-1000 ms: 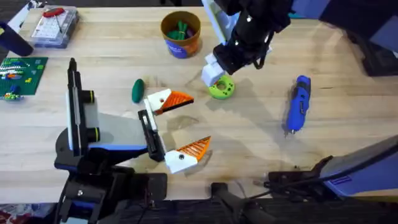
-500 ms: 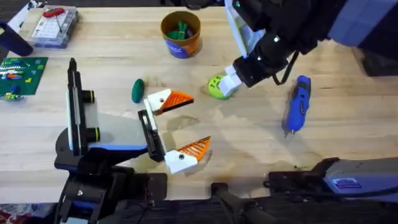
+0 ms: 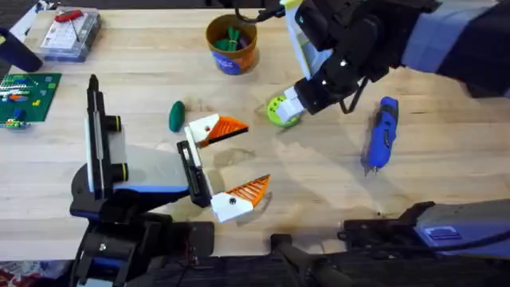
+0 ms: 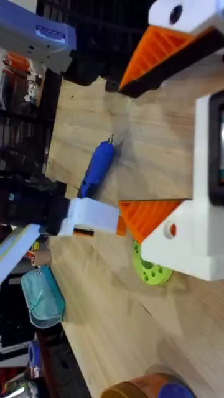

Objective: Pick up the gripper from the table and insert it into the empty holder that is missing its gripper. Then pick up a screw, insert it into the mounting hole, and use the screwdriver to tighten it. Finally, clean up the table by picking up the vegetable and placing it into the bucket.

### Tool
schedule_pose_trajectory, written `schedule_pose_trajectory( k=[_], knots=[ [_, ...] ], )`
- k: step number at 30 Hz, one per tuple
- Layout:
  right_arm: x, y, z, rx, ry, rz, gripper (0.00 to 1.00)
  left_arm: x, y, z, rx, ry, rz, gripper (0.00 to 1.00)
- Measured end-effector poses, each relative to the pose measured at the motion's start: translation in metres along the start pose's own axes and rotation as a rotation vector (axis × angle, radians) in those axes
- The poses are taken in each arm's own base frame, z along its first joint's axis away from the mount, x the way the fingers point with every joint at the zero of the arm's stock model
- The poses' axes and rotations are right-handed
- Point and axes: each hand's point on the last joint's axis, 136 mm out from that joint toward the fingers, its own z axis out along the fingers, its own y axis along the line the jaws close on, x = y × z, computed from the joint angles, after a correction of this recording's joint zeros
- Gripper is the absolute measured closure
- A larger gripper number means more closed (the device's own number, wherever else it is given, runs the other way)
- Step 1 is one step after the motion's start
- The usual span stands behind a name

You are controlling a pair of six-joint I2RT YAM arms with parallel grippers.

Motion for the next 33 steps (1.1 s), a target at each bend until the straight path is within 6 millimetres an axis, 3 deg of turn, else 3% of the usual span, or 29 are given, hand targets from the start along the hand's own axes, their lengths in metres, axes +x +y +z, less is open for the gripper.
schedule_pose_trajectory(
  k=[21,27,33],
  knots=[
    [-0.007,0.004,0.042,0.003,0.054,0.001,0.059,0.000,0.000,0.000,0.000,0.000,0.000,0.006],
    [-0.014,0.011,0.044,-0.036,0.033,0.005,0.133,0.000,0.000,0.000,0.000,0.000,0.000,0.006],
    [-0.013,0.013,0.047,-0.046,0.039,0.006,0.144,0.000,0.000,0.000,0.000,0.000,0.000,0.006]
  ],
)
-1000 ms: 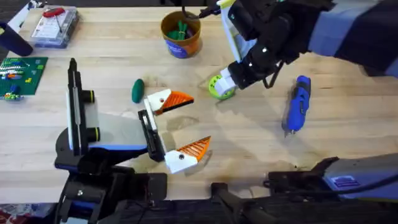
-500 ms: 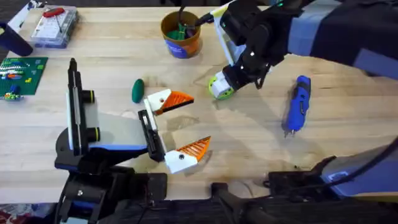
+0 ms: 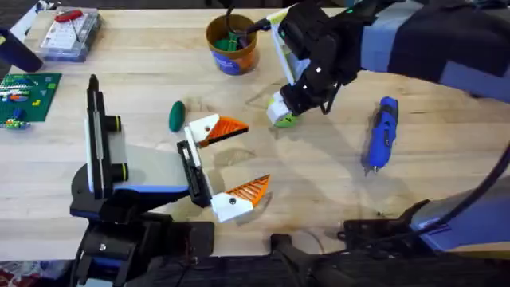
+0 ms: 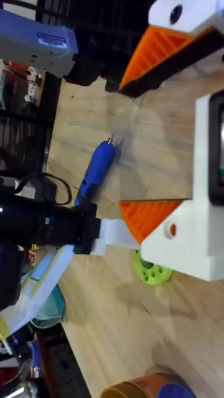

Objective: Pick up the gripper from the table and insert it into the empty holder that is missing its gripper. Then pick up a screw, insert it into the mounting hole, and use the screwdriver to tighten it. Finally, clean up the table by picking up the vegetable and placing it into the bucket.

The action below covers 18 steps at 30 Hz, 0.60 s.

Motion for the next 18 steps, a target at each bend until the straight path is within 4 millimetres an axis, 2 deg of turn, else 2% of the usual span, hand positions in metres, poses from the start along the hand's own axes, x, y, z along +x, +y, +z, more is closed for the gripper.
schedule_pose_trajectory(
  k=[6,11,15,18],
  knots=[
    [0.0042,0.0004,0.0109,0.001,0.036,0.000,0.201,0.0000,0.0000,0.0000,0.000,0.000,0.000,0.006],
    [0.0045,0.0004,0.0115,0.000,0.038,0.000,0.266,0.0001,0.0000,0.0000,0.000,0.000,0.000,0.006],
    [0.0045,0.0007,0.0114,-0.002,0.038,0.001,0.385,0.0000,0.0000,0.0000,0.000,0.000,0.000,0.006],
    [0.0043,0.0009,0.0114,-0.003,0.037,0.003,0.432,0.0000,0.0000,0.0000,0.000,0.000,0.000,0.006]
  ],
)
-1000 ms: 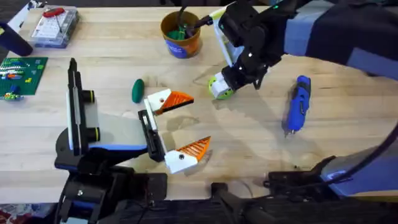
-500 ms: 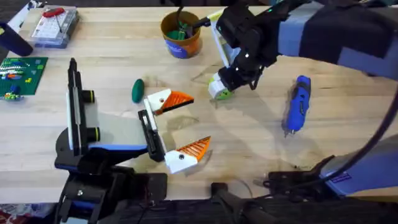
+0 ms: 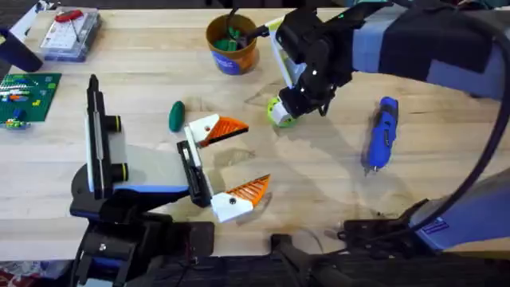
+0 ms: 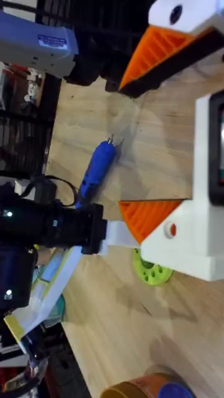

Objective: Pick up the gripper from the table and insert it into the empty holder that is missing its gripper. Then pick up a screw, insert it into the mounting hole, and use the screwdriver to tighten it. Finally, clean up the table by picking up the vegetable and placing it into the bucket.

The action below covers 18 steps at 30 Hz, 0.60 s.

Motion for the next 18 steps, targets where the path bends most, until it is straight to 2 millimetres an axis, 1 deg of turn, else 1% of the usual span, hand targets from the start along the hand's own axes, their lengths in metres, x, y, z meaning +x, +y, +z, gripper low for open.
schedule_pose_trajectory(
  k=[3,6,18],
  knots=[
    [-0.0002,0.0000,0.0001,0.000,-0.001,0.000,0.444,0.0000,0.0000,0.0000,0.000,0.000,0.000,0.006],
    [-0.0003,0.0000,0.0001,0.000,-0.001,0.000,0.478,0.0001,0.0000,0.0000,0.000,0.000,0.000,0.006],
    [0.0001,0.0001,0.0001,0.000,0.001,0.000,0.534,0.0001,0.0000,0.0000,0.000,0.000,0.000,0.006]
  ],
)
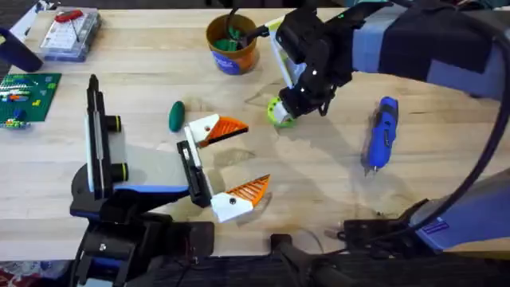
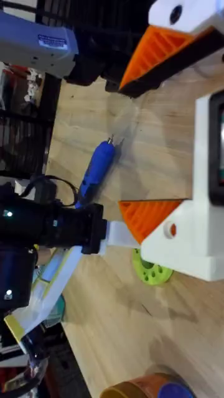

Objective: Pick up the gripper from the table and insert it into the empty holder that is missing its gripper. Then pick up a screw, insert it into the mounting hole, and use the screwdriver to tighten it. Finally, clean up the table by picking up the vegetable and placing it into the bucket.

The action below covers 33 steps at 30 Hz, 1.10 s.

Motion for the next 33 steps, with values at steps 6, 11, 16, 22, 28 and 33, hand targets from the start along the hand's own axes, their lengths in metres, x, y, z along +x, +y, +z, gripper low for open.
schedule_pose_trajectory(
  k=[6,11,16,22,28,33],
  knots=[
    [0.0010,0.0003,0.0028,0.001,0.009,-0.001,0.552,0.0000,0.0000,0.0000,0.000,0.000,0.000,0.006],
    [0.0021,0.0006,0.0061,0.000,0.019,-0.001,0.602,0.0000,0.0000,0.0000,0.000,0.000,0.000,0.006],
    [0.0021,0.0008,0.0061,-0.001,0.019,-0.001,0.649,0.0000,0.0000,0.0000,0.000,0.000,0.000,0.006],
    [0.0018,0.0008,0.0061,-0.001,0.018,-0.001,0.713,-0.0001,0.0000,0.0000,0.000,0.000,0.000,0.006],
    [0.0009,0.0009,0.0060,-0.002,0.014,-0.001,0.764,0.0000,0.0000,0.0000,0.000,0.000,0.000,0.006],
    [-0.0003,0.0010,0.0061,-0.002,0.010,0.000,0.902,0.0000,0.0000,0.0000,0.000,0.000,0.000,0.006]
  ],
)
